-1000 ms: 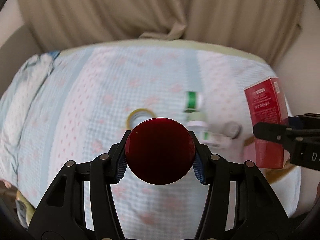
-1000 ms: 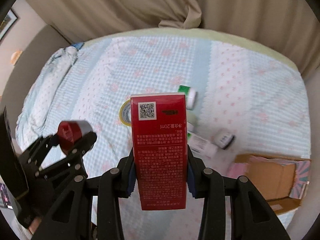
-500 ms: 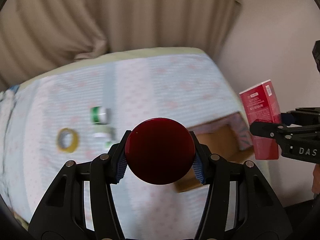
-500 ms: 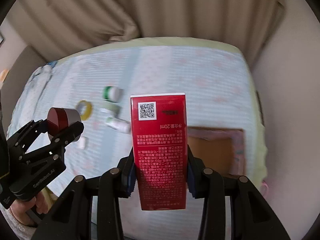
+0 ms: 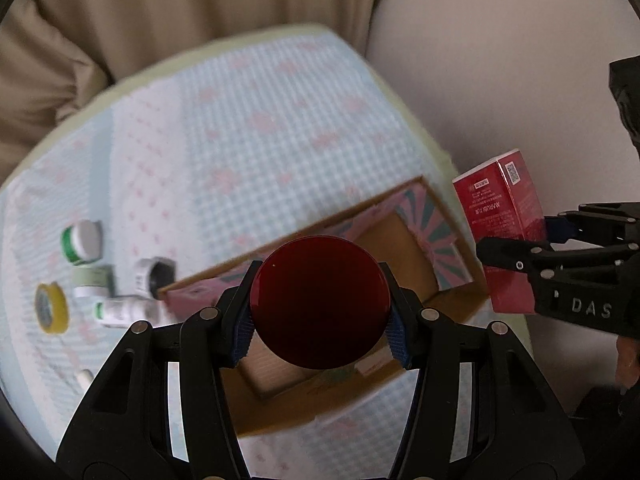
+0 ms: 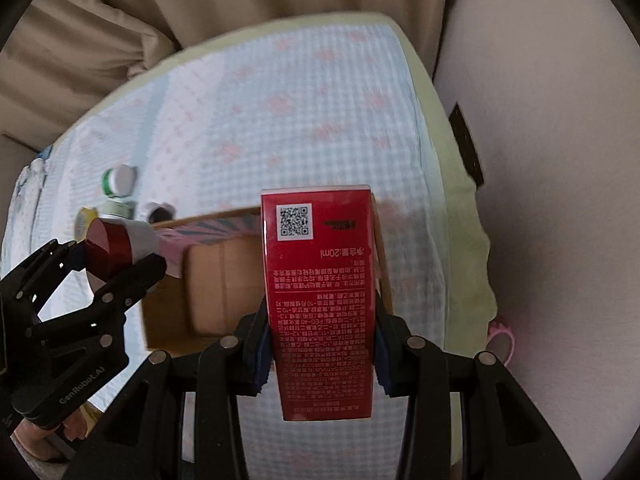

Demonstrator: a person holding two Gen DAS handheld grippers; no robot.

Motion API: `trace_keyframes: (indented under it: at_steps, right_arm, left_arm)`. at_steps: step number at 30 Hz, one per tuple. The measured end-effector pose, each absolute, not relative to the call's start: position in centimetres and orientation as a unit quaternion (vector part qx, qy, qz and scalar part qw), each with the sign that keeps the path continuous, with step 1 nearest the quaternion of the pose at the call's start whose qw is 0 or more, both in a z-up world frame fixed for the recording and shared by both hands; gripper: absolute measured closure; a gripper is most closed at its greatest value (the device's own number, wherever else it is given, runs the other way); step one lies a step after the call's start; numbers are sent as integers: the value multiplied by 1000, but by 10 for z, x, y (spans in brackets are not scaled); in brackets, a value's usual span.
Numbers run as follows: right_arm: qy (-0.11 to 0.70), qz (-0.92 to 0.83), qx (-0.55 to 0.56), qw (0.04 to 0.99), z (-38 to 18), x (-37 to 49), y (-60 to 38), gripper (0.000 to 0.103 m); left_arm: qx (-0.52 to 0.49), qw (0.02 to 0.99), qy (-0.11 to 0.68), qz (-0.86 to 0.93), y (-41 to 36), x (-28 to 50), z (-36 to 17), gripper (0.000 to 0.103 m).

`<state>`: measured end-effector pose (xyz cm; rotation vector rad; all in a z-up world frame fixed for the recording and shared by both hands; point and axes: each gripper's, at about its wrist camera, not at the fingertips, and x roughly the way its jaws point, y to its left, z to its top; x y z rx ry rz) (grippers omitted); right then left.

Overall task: Organize rigid objects
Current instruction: 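Lower both held items into cardboard box and open both tools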

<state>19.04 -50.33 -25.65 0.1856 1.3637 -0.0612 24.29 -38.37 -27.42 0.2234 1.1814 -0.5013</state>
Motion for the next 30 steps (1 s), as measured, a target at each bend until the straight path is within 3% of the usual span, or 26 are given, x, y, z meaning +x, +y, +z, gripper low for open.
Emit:
trace_keyframes:
  at_steps: [9,17,29,30]
  right_arm:
    - [676,-8,132,725,-349,210,-516,65]
    - [704,42,58,707,-395,225,-486,65]
    - [706,65,46,704,-406,231,-482,64]
    - [703,70,40,707,-405,231,-482,61]
  left_arm:
    - [134,736,632,-203,-396,270,-384,53]
    - [178,676,691,-184,-382,262,-448,53]
    - [193,672,678,-226,-381,261,-431,52]
    - [196,670,677,-233,-381,261,-428,48]
